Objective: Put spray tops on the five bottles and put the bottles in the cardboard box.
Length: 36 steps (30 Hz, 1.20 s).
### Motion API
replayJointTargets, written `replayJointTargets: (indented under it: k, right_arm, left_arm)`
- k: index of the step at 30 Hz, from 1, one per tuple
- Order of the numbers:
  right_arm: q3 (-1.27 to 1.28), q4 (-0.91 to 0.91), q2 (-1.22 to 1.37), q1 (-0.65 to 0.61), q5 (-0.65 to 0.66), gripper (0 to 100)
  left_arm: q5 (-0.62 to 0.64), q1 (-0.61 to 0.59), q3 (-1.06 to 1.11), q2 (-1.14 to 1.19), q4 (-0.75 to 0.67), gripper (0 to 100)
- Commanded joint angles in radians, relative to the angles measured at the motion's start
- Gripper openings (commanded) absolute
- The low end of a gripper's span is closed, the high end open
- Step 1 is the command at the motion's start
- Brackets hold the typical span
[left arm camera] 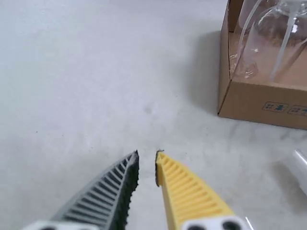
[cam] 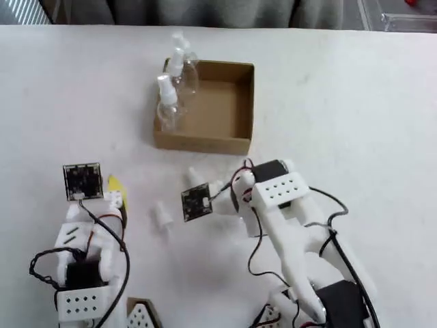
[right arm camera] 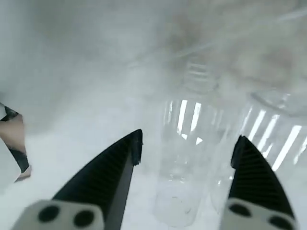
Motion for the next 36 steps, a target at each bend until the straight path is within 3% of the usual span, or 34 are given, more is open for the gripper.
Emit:
replayJointTargets:
  k: [1, 14, 22, 30, 32, 36]
  right_arm:
    - [-0.037, -0.039, 0.002, -0.005, 0.005, 26.9]
    - [-0.032, -0.051, 0.005, -0.022, -0.037, 26.9]
    - [-0.041, -0.134, 0.186, -0.016, -0.041, 26.9]
    - [-0.041, -0.160, 0.197, -0.016, -0.043, 26.7]
    - [-0.041, -0.183, 0.205, -0.015, -0.044, 23.3]
    - [-0.041, -0.229, 0.203, -0.015, -0.101, 6.8]
  left_arm:
    - [-0.011, 0.012, -0.003, -0.021, -0.021, 8]
    - [-0.011, 0.012, -0.003, -0.021, -0.023, 8]
    - [-0.011, 0.012, -0.003, -0.021, -0.023, 8]
    - [-0.011, 0.012, -0.003, -0.021, -0.025, 8]
    - [-0.011, 0.012, -0.003, -0.021, -0.025, 8]
    - [-0.011, 0.012, -0.003, -0.021, -0.025, 8]
